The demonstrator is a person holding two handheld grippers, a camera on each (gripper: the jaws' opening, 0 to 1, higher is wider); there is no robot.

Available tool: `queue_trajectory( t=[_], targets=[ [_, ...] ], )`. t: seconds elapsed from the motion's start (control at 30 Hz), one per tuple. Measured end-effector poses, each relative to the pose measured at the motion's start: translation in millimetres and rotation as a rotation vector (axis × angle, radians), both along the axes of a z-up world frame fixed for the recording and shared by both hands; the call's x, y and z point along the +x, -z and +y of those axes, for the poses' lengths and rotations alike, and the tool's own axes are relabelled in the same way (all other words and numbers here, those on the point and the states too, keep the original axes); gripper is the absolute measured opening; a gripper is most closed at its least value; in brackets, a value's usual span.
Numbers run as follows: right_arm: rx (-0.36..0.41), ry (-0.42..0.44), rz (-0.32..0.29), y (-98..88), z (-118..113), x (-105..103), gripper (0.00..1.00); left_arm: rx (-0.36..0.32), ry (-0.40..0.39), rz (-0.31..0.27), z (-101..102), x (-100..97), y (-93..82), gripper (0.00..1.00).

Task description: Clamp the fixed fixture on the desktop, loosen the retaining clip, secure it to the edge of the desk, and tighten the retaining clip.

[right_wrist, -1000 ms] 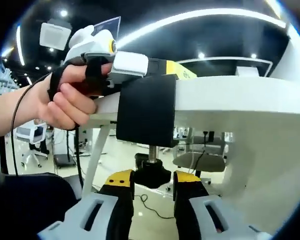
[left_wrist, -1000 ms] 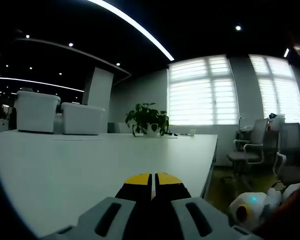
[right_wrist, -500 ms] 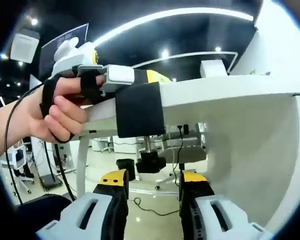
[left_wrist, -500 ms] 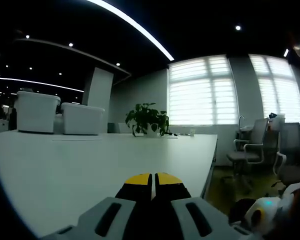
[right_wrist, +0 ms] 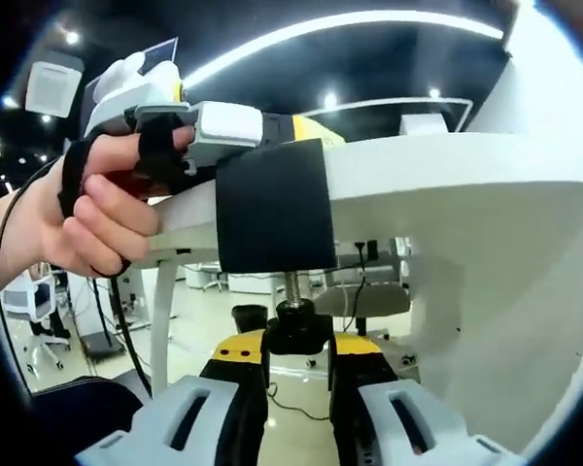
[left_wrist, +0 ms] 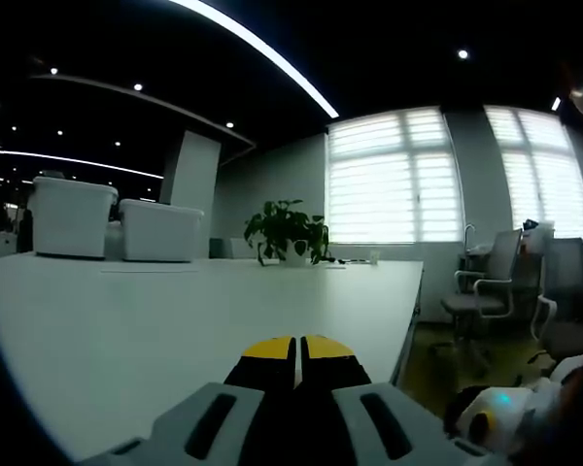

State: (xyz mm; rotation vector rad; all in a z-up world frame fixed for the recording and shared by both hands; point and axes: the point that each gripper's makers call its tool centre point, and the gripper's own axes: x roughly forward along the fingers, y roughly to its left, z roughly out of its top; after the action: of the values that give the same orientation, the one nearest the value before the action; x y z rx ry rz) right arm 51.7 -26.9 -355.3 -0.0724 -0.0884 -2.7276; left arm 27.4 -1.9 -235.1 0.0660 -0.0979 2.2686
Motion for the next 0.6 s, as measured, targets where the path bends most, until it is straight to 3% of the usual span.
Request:
queue_trajectory(
  t=[0.23,0.6],
  targets=[
    [0.026,-0.086,0.013,0.2,-2.9,0.1,0.21,0.003,0.001,-0.001,-0.2,0.2,-0.3,0.03],
    [0.096,-0.300,0.052,0.7,-8.7,3.3,0.20,0.001,0.000,-0.001,-0.1,0.4,-0.3,0.03]
  ],
)
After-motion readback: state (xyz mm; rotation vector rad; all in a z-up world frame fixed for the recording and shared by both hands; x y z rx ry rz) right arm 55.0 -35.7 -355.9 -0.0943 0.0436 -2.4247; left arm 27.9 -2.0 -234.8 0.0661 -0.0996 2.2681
